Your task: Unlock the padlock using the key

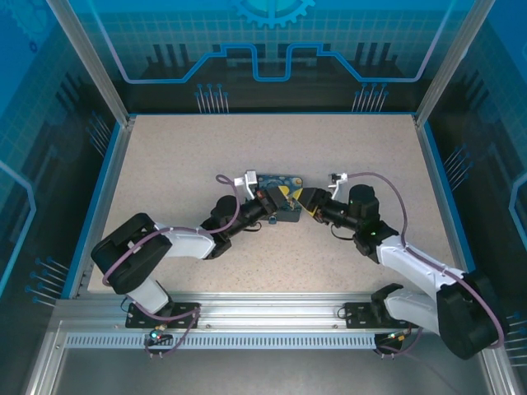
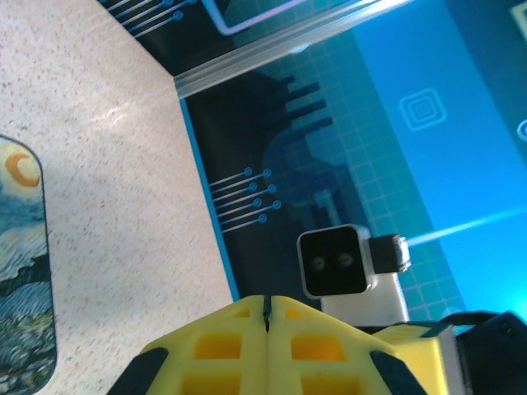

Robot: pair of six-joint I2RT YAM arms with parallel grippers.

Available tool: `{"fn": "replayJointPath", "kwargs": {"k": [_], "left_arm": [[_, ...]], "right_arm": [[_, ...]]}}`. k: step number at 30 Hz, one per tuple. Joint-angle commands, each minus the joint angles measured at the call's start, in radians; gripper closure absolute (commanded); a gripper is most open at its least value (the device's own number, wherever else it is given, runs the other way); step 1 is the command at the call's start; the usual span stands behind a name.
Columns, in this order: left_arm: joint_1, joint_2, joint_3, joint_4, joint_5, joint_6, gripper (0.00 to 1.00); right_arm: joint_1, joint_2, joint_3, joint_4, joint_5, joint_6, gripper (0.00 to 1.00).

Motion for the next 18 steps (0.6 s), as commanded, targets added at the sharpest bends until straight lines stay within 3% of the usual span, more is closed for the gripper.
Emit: {"fn": "replayJointPath", "kwargs": {"k": [1,18], "left_arm": [[0.001,0.007,-0.014,0.089,-0.078,-0.027,1.00],[0.001,0.072,-0.028,0.209,-0.140,-0.142,1.00]], "right_arm": [[0.028,0.030,-0.001,0.134,0.091,0.084,0.44],[0.069,0.123,0.047,0.282,0.047,0.083,0.53]]}}
